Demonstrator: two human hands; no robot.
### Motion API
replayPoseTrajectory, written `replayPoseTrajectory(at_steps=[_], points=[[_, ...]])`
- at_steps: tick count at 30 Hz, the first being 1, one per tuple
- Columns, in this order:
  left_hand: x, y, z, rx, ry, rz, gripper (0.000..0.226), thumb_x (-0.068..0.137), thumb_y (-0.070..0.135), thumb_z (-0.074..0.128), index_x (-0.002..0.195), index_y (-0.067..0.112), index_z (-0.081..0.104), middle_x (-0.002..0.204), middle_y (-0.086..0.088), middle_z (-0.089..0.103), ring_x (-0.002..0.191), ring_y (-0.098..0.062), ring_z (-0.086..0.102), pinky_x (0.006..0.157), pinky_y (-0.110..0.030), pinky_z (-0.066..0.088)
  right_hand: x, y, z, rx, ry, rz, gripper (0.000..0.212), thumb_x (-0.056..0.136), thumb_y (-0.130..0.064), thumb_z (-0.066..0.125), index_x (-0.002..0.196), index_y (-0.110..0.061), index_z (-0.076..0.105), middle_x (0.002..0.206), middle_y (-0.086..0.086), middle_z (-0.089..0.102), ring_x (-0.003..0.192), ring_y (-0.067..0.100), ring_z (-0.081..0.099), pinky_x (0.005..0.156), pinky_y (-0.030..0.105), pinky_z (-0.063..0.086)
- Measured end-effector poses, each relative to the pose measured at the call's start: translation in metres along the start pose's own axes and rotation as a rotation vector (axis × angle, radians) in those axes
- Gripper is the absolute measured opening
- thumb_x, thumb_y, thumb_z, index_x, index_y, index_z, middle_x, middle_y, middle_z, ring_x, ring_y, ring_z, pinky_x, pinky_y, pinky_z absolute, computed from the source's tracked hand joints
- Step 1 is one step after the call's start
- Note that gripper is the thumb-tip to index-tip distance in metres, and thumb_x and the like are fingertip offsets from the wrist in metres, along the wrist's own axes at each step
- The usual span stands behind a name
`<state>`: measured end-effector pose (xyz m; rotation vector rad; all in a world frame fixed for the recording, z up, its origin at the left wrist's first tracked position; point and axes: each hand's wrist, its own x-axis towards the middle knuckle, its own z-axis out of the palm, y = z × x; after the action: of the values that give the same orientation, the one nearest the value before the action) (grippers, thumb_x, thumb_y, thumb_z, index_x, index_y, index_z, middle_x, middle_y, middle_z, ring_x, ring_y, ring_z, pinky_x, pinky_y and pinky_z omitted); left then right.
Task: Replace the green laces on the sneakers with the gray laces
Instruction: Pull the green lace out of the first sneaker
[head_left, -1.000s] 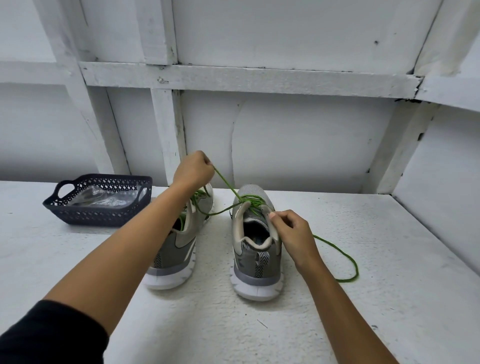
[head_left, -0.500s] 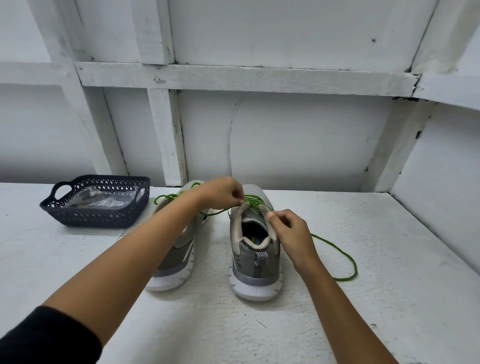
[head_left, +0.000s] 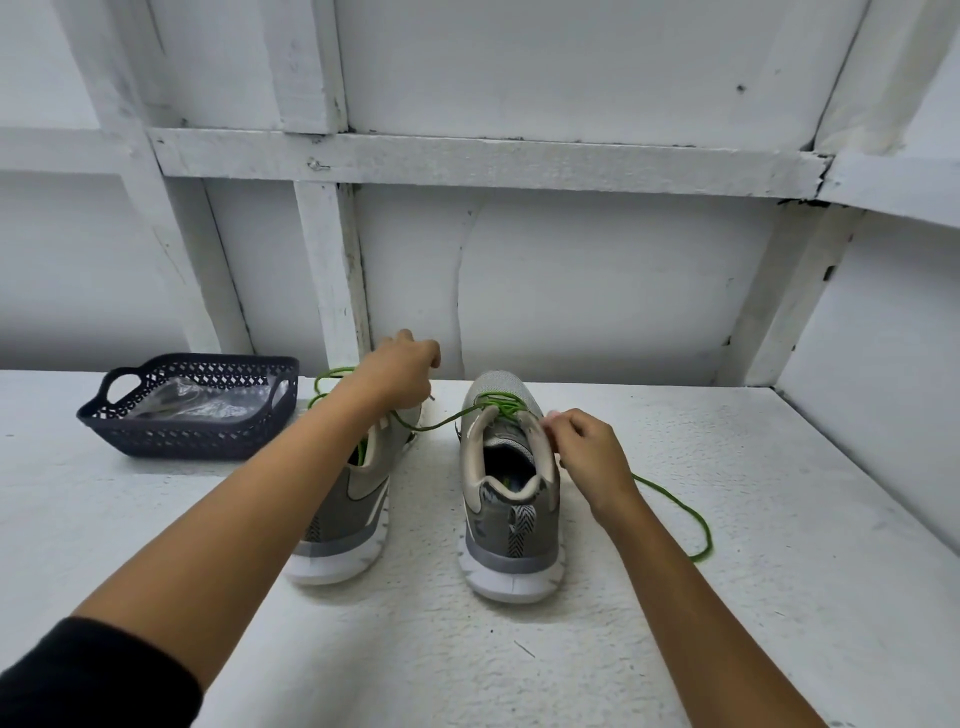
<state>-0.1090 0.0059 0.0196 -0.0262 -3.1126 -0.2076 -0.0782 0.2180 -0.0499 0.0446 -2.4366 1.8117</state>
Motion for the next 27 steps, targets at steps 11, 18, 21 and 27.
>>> replayPoseTrajectory(at_steps=[11,18,21,27], points=[[-0.017,0.024,0.007,-0.208,-0.142,0.125,0.022,0.092,0.014,0.046,0.097,0.002,0.065,0.088,-0.012,0.069,0.069,-0.018,0.055,0.064,-0.026,0.042,0.038,-0.005,-0.003,-0.43,-0.138,-0.047,0.015,0.091,-0.021,0.056,0.077,-0.016,0.055,0.075,-0.003,0.058,0.078,0.018,0.055,0.058,0.022,0.039],[-0.05,0.046,-0.008,-0.574,0.055,0.141,0.015,0.093,0.021,0.054,0.101,0.012,0.063,0.085,-0.001,0.059,0.072,-0.018,0.059,0.063,-0.031,0.057,-0.001,-0.038,-0.014,-0.303,-0.096,-0.224,0.026,0.094,-0.03,0.053,0.081,-0.011,0.066,0.069,-0.001,0.058,0.065,0.013,0.052,0.065,0.031,0.045],[-0.064,0.049,0.022,-0.467,0.198,0.123,0.023,0.09,0.025,0.057,0.112,0.017,0.06,0.11,-0.006,0.053,0.095,-0.023,0.058,0.085,-0.034,0.049,-0.015,-0.035,-0.013,-0.466,-0.109,-0.315,0.014,0.09,-0.025,0.06,0.08,-0.017,0.066,0.087,0.0,0.055,0.076,0.013,0.054,0.067,0.022,0.038],[-0.069,0.042,0.062,-0.718,0.18,0.046,0.047,0.088,0.025,0.062,0.132,0.018,0.047,0.127,-0.008,0.049,0.114,-0.023,0.054,0.099,-0.038,0.043,-0.011,-0.028,-0.009,-0.325,-0.079,-0.247,0.004,0.088,-0.021,0.063,0.086,-0.018,0.06,0.087,0.0,0.06,0.073,0.009,0.053,0.063,0.016,0.04]])
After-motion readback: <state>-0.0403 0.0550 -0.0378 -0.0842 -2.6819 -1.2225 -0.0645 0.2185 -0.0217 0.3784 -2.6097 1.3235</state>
